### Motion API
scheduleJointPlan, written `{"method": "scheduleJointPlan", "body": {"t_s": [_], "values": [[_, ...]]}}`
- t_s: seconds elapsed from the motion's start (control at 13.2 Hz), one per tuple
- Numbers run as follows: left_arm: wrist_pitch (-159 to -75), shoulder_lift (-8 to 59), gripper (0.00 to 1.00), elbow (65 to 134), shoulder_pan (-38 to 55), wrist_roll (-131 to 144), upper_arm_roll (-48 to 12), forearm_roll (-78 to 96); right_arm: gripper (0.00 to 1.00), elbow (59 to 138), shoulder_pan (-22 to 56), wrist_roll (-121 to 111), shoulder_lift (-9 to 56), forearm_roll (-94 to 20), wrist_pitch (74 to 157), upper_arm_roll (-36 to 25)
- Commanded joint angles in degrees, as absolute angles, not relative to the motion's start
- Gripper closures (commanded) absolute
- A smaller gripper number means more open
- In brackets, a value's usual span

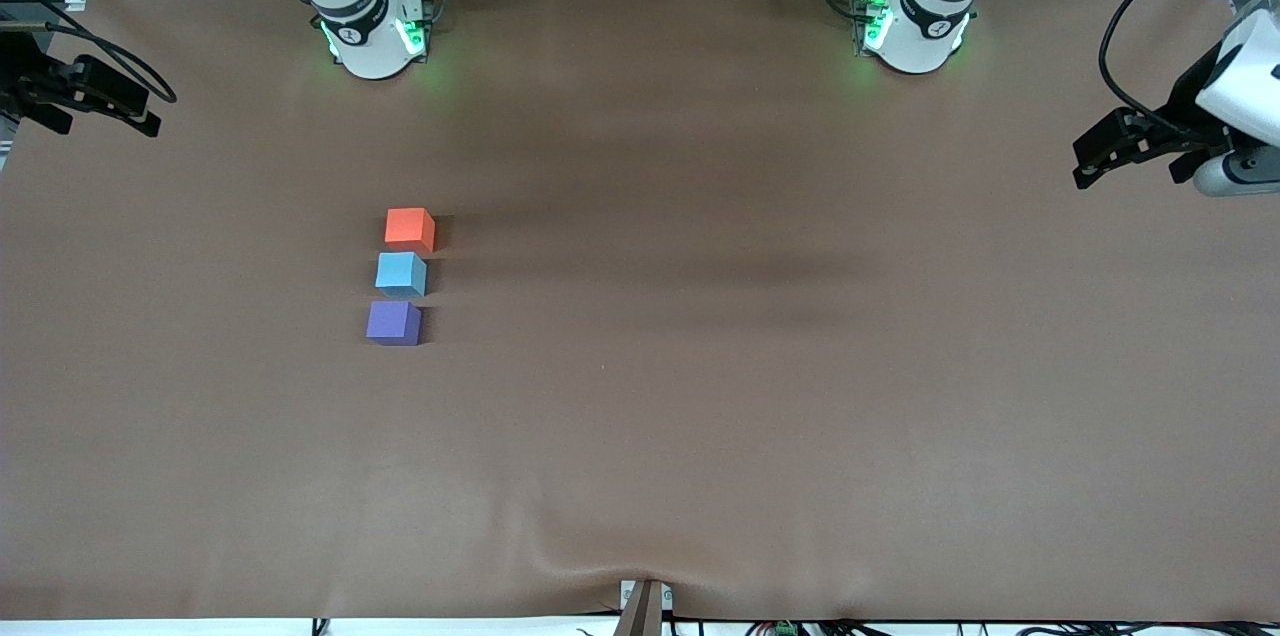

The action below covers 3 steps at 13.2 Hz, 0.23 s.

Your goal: Place blue block between orange and purple blocks

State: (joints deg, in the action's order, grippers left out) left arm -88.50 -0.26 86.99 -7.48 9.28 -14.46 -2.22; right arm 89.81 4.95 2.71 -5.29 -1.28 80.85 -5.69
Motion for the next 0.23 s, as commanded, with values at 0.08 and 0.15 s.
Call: {"method": "scheduleJointPlan", "body": {"t_s": [0.08, 0.15], "values": [[-86.22, -0.7, 0.0, 86.57, -7.56, 8.61, -14.68, -1.93, 0.0, 88.33, 3.78, 1.32, -4.39, -0.44, 80.6, -4.92], [-86.22, -0.7, 0.0, 86.66, -7.56, 8.61, -14.68, -1.93, 0.0, 88.33, 3.78, 1.41, -4.39, -0.53, 80.6, -4.92]]}}
